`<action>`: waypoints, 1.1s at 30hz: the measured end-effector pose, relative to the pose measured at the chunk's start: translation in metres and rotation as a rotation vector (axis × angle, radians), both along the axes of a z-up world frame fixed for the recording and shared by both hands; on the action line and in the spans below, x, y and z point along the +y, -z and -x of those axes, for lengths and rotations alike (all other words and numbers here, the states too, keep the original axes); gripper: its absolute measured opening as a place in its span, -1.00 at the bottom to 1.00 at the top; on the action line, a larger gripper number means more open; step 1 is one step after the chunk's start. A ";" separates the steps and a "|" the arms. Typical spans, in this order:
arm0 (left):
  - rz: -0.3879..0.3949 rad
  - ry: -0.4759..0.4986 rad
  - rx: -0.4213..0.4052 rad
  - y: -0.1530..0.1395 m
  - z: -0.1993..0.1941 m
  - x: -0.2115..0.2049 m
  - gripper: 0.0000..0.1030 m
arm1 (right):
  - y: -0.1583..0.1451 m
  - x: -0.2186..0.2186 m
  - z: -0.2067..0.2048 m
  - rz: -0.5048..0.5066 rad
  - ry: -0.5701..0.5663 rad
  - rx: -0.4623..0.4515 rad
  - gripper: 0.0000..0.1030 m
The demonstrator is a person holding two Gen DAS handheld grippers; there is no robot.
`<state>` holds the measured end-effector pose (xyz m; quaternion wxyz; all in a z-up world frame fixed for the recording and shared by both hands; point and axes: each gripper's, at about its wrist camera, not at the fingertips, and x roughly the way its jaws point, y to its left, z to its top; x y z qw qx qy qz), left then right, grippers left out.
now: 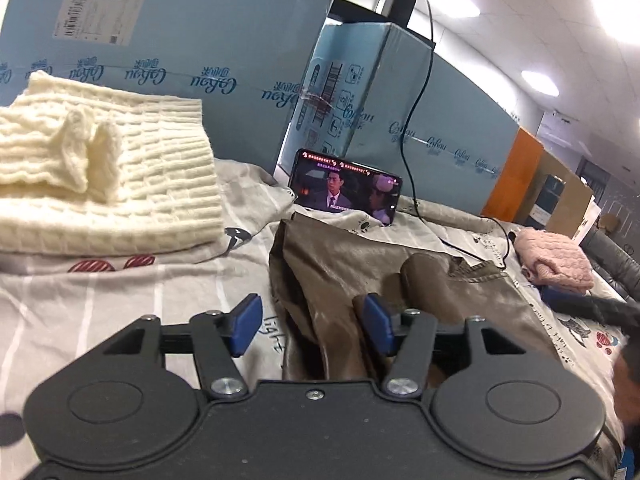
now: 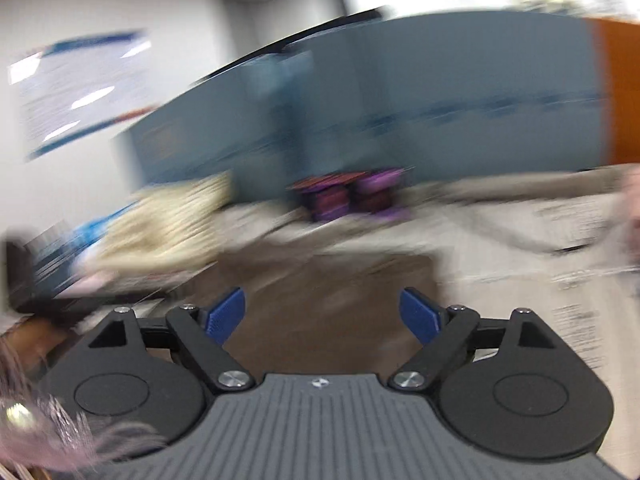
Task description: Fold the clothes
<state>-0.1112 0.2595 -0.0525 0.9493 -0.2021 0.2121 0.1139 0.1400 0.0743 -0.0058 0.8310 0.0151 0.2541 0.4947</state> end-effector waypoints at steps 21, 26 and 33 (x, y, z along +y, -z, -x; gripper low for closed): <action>0.091 -0.003 0.008 -0.002 -0.014 0.017 0.23 | 0.029 0.057 0.029 0.115 -0.201 -0.008 -0.63; 0.118 0.015 -0.006 -0.005 -0.031 0.029 0.29 | 0.015 0.032 0.023 -0.047 -0.157 0.035 -0.86; 0.083 0.036 0.094 0.003 -0.076 0.030 0.06 | -0.016 -0.024 0.016 -0.278 0.051 -0.029 -0.89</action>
